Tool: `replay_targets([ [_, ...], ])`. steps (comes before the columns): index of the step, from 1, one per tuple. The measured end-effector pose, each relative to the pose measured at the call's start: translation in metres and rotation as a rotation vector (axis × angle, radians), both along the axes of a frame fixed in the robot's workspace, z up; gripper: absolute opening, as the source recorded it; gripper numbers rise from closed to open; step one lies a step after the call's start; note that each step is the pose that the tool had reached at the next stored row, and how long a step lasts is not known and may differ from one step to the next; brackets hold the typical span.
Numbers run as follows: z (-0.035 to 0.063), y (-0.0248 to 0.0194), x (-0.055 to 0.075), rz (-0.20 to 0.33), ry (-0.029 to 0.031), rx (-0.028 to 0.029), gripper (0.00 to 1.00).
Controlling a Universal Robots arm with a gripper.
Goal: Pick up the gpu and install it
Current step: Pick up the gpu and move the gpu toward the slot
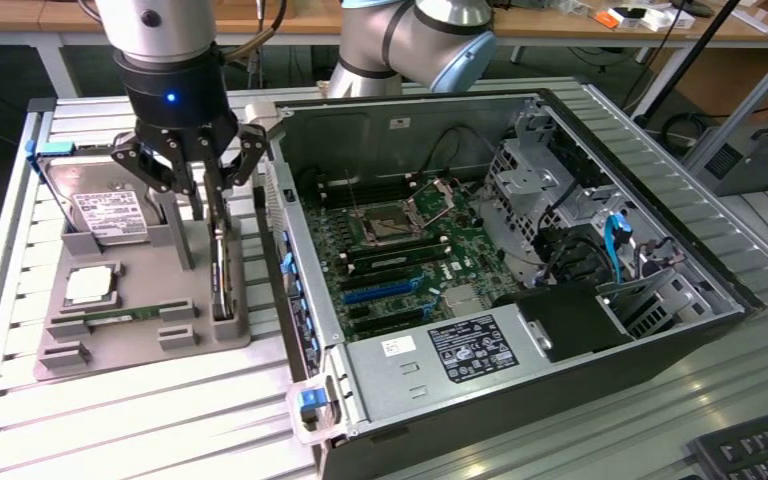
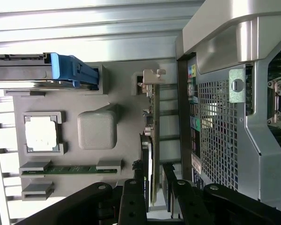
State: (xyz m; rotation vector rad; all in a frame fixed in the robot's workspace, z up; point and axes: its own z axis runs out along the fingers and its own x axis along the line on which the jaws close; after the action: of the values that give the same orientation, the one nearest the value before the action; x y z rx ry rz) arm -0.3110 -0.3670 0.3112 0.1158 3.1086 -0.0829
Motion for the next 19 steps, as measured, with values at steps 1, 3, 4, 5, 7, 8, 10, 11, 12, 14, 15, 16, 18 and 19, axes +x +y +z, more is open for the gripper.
replay_targets([
  [1,0.0002,0.0000,0.000,0.000,0.0000,0.0000,0.29],
  [3,0.0006,0.0000,0.000,0.000,0.0000,0.0000,0.29],
  [4,0.0008,0.0000,0.000,0.000,0.0000,0.0000,0.29],
  [5,0.0017,0.0000,0.000,0.000,-0.0001,0.0000,0.29],
  [7,0.0024,0.0000,0.000,0.000,0.0000,0.0000,0.29],
  [8,0.0026,0.0000,0.000,0.000,0.0000,0.0000,0.29],
  [10,0.0030,0.0000,0.000,0.000,0.0000,0.0000,0.29],
  [11,0.0031,0.0000,0.000,0.000,0.0000,0.0000,0.29],
  [12,0.0032,0.0000,0.000,0.000,0.0000,0.0000,0.29],
  [14,0.0110,0.0000,0.000,0.000,0.0000,0.0000,0.29],
  [15,0.0112,0.0000,0.000,0.000,-0.0001,0.0000,0.29],
  [16,0.0114,0.0000,0.000,0.000,0.0000,0.0000,0.29],
  [18,0.0117,0.0000,0.000,0.000,0.0000,0.0000,0.29],
  [19,0.0118,-0.0001,0.000,0.000,0.0000,0.0000,0.29],
])
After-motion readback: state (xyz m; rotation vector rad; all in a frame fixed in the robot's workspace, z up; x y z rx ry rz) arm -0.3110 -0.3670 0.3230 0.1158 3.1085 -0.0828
